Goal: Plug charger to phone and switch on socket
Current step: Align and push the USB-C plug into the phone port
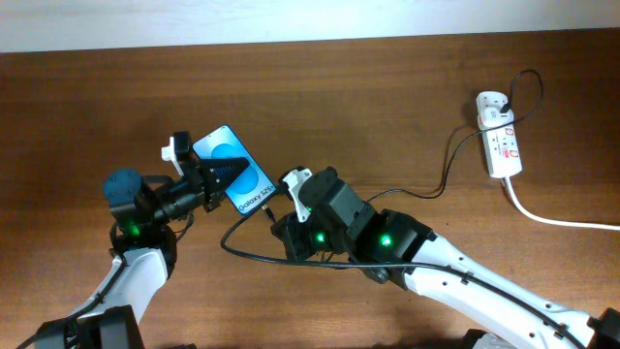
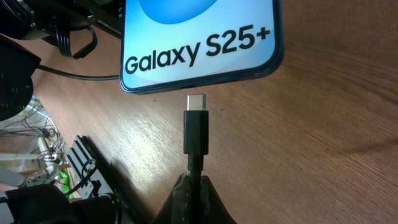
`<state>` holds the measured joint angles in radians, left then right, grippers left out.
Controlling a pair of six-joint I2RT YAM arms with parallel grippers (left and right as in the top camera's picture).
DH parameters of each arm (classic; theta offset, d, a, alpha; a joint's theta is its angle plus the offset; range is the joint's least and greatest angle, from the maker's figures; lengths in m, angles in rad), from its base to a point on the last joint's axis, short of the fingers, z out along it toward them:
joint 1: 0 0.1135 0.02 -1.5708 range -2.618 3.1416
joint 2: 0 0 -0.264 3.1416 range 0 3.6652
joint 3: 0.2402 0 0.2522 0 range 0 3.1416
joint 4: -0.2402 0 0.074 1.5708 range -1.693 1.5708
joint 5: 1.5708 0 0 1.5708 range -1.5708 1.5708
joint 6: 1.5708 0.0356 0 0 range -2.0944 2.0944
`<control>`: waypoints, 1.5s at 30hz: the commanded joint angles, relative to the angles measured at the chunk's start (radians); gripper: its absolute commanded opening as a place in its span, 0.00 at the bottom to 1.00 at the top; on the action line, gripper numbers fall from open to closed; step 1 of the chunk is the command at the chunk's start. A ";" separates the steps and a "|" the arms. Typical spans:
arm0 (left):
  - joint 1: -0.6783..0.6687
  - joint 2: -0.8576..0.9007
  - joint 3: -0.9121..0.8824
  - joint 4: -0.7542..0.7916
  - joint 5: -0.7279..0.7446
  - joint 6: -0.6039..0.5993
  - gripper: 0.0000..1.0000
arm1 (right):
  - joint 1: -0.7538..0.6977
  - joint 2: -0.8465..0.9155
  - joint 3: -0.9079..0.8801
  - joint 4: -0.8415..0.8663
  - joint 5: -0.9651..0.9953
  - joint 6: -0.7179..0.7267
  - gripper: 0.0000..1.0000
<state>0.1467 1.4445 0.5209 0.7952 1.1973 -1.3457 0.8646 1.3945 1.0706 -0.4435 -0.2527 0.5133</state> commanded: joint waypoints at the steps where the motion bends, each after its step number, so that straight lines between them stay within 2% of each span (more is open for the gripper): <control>1: -0.003 -0.006 0.021 0.012 0.004 -0.023 0.00 | -0.002 0.006 0.008 0.003 -0.009 0.000 0.04; 15: -0.003 -0.006 0.021 0.012 0.004 -0.006 0.00 | -0.002 0.019 0.008 0.014 -0.006 0.000 0.04; 22: -0.003 -0.006 0.021 -0.056 0.000 0.084 0.00 | -0.002 0.019 0.008 0.012 -0.006 -0.035 0.04; 28: -0.003 -0.006 0.021 -0.056 0.000 0.081 0.00 | -0.002 0.019 0.008 0.014 -0.006 -0.045 0.04; 34: -0.003 -0.006 0.021 -0.056 0.004 -0.018 0.00 | -0.002 0.019 0.008 0.014 -0.006 -0.053 0.04; 39: -0.003 -0.006 0.021 -0.056 0.012 -0.023 0.00 | -0.002 0.019 0.008 0.014 -0.005 -0.053 0.04; 45: -0.031 -0.006 0.021 -0.056 0.002 0.061 0.00 | -0.002 0.019 0.008 -0.002 -0.005 -0.064 0.04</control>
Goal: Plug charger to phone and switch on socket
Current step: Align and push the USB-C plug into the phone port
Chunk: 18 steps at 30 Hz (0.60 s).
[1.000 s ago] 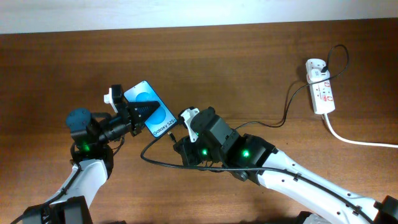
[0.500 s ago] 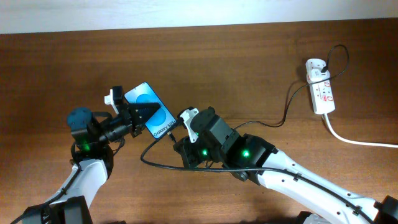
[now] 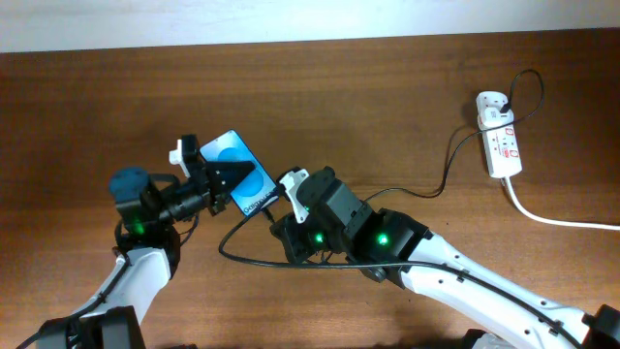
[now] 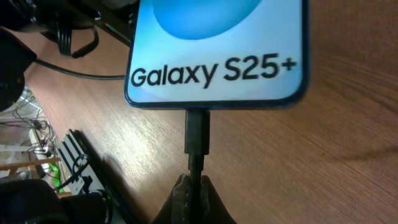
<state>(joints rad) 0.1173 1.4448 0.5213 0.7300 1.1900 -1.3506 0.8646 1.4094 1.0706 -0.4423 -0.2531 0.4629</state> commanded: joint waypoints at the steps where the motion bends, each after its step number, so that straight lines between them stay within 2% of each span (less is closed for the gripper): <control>1: 0.012 -0.007 0.020 0.010 0.008 0.104 0.00 | -0.002 0.005 0.008 -0.024 -0.004 -0.014 0.04; 7: 0.067 0.014 0.020 0.009 0.039 0.188 0.00 | -0.001 0.005 0.007 -0.127 0.013 -0.040 0.04; 11: 0.067 0.159 0.060 0.010 0.053 0.192 0.00 | -0.002 0.006 0.003 -0.114 0.175 -0.039 0.04; 14: 0.066 0.259 0.117 0.010 0.094 0.141 0.00 | -0.002 0.033 -0.001 -0.079 0.157 -0.040 0.04; 18: 0.066 0.275 0.124 0.010 0.161 0.105 0.00 | -0.002 0.052 0.000 -0.053 0.027 -0.040 0.04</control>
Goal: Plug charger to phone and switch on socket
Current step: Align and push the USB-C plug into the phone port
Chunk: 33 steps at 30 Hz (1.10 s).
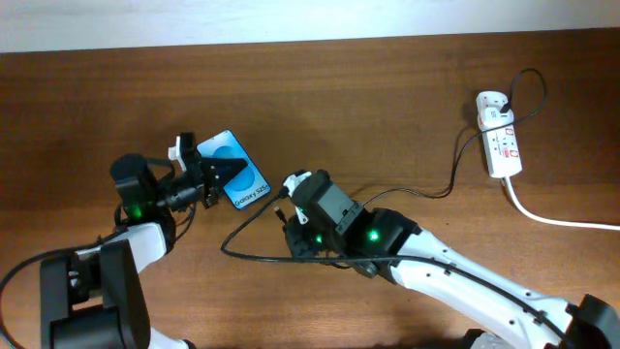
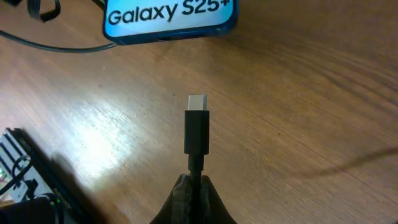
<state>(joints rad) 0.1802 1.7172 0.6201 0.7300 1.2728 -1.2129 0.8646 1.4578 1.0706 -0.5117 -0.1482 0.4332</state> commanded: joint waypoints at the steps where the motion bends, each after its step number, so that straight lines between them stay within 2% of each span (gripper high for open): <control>1: 0.003 0.003 0.025 0.010 0.078 -0.033 0.00 | -0.002 0.004 -0.001 0.031 -0.112 -0.010 0.04; 4: -0.040 0.003 0.025 0.011 0.064 -0.032 0.00 | -0.002 0.004 -0.001 0.048 -0.118 -0.011 0.04; 7: -0.082 0.003 0.025 0.090 0.038 -0.032 0.00 | -0.002 0.004 -0.001 0.049 -0.102 -0.018 0.04; 12: -0.082 0.003 0.025 0.107 0.021 -0.032 0.00 | -0.002 0.004 -0.001 0.060 -0.044 -0.005 0.04; 19: -0.082 0.003 0.025 0.108 0.010 -0.032 0.00 | -0.002 0.020 -0.001 0.066 -0.025 0.127 0.04; 33: -0.082 0.003 0.025 0.108 0.022 -0.059 0.00 | -0.002 0.026 0.000 0.086 -0.028 0.126 0.04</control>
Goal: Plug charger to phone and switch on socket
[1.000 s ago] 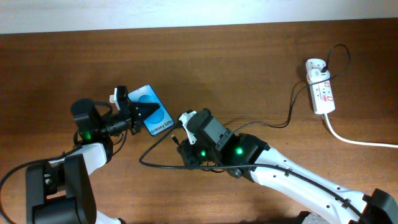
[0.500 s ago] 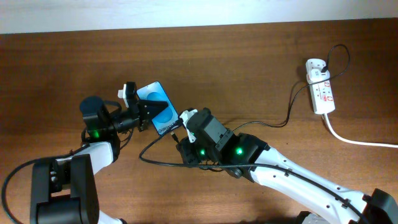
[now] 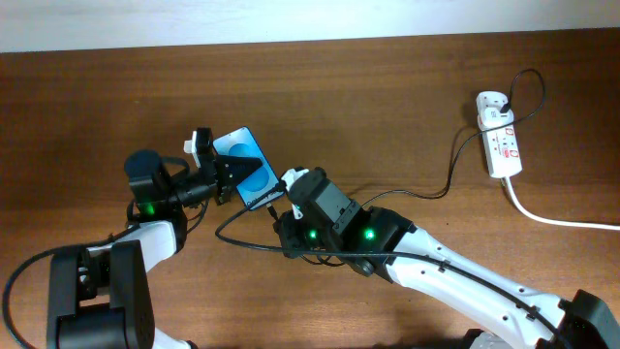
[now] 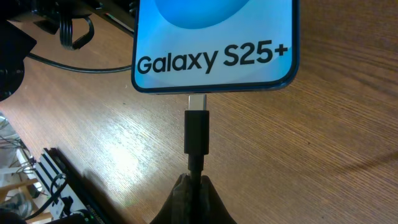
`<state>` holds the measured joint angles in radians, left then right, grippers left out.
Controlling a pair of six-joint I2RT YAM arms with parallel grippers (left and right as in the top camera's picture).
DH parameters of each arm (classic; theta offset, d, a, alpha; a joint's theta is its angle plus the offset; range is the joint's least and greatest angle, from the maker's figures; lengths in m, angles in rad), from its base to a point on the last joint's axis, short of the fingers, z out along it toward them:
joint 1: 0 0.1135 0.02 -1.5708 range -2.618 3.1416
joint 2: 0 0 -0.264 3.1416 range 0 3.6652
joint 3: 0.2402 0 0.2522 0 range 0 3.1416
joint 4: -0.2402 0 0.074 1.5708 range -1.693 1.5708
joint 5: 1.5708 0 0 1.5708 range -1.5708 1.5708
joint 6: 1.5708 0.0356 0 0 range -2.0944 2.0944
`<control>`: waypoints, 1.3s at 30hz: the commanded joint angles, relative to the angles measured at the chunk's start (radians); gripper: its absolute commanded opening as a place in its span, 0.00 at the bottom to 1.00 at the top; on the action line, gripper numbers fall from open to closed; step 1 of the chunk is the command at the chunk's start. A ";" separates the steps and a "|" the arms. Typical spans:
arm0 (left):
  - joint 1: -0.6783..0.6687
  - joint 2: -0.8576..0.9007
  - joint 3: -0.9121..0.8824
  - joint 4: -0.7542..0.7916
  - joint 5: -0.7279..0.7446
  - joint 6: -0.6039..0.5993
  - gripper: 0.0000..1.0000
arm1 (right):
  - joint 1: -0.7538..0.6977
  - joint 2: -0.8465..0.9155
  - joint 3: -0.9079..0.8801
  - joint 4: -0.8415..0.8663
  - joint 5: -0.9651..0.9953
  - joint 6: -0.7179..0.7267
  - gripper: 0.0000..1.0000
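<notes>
The phone (image 3: 248,165), its blue-and-white screen reading "Galaxy S25+" (image 4: 214,43), is held left of the table's middle with my left gripper (image 3: 231,174) shut on it. My right gripper (image 4: 197,182) is shut on the black charger cable just behind the USB-C plug (image 4: 198,129). The plug's metal tip (image 4: 198,100) touches the middle of the phone's bottom edge. Whether it sits in the port cannot be told. In the overhead view the right gripper (image 3: 282,210) is just right of the phone's lower end.
A white power strip (image 3: 501,138) lies at the far right with a charger plugged into it. The charger's black cable (image 3: 446,165) runs left from there and loops (image 3: 232,240) in front of the right arm. A white lead (image 3: 557,219) trails off right.
The phone was well clear of the plug, with a wide gap. Now the left gripper holds it further right, and its bottom edge meets the plug tip in the right gripper.
The plug first sat a small gap below the phone's bottom edge. Then its tip was at or under that edge. After that phone and plug were far apart. Now the tip meets the edge again, both grippers keeping their hold throughout.
</notes>
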<state>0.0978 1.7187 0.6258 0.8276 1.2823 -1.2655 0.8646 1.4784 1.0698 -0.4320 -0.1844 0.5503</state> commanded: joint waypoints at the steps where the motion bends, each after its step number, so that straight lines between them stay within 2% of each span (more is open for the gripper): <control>1: 0.000 0.002 0.019 0.010 0.013 -0.007 0.00 | -0.002 0.006 0.000 0.006 0.008 0.009 0.04; 23: 0.000 0.002 0.019 0.010 0.035 -0.076 0.00 | -0.002 0.006 0.000 0.022 0.004 0.009 0.04; 39: 0.000 0.002 0.019 0.010 0.060 -0.081 0.00 | -0.005 0.006 0.000 0.045 0.003 0.008 0.04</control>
<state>0.0994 1.7187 0.6270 0.8280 1.2861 -1.3418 0.8646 1.4784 1.0698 -0.4091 -0.1860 0.5510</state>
